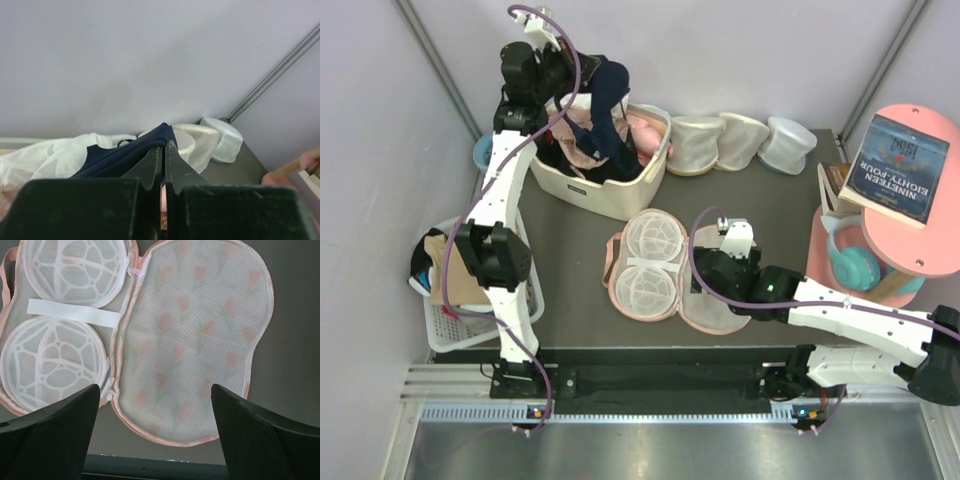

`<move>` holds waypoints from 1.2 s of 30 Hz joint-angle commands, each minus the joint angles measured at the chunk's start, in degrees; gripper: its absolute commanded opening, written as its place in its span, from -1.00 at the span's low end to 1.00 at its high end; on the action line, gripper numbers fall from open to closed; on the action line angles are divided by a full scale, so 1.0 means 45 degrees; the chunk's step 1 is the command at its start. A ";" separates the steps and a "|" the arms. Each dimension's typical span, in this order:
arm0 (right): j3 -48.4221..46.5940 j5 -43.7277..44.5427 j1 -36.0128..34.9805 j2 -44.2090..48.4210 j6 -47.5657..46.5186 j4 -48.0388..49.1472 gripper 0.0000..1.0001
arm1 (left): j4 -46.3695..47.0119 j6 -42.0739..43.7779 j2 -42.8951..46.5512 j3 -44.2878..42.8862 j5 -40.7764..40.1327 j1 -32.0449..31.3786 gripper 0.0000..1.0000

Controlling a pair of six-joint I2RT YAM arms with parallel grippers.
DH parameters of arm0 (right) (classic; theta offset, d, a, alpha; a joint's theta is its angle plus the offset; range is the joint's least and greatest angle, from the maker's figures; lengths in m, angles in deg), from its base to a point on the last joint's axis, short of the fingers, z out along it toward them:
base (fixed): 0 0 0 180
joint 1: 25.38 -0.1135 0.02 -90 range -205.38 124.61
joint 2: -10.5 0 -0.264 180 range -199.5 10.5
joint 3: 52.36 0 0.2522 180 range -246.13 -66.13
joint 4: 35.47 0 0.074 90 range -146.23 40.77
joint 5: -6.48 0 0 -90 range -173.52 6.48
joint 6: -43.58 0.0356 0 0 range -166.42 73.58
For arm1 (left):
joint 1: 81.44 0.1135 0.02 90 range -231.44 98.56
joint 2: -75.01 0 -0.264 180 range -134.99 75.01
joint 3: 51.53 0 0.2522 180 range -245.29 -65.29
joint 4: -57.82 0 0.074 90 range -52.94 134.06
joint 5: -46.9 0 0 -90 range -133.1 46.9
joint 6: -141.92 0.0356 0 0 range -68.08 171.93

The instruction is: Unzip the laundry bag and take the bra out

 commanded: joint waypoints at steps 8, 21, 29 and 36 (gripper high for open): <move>-0.0174 0.0021 0.0227 0.0222 -0.0146 0.0549 0.84 | 0.1206 -0.0329 0.1443 0.6430 0.0228 0.0174 -1.00; 0.0840 -0.2300 0.3643 -0.0208 -0.0205 0.0452 0.84 | -0.1233 -0.0583 0.2830 0.6532 -0.1316 0.0174 0.89; 0.2285 -0.3494 0.5186 -0.0656 -0.0302 0.1115 0.79 | -0.2639 -0.0642 0.3885 0.5830 -0.2289 0.0194 0.98; 0.3106 -0.3981 0.6203 -0.1242 -0.0634 0.1857 0.68 | -0.3578 -0.0583 0.4920 0.5556 -0.4244 0.0194 0.98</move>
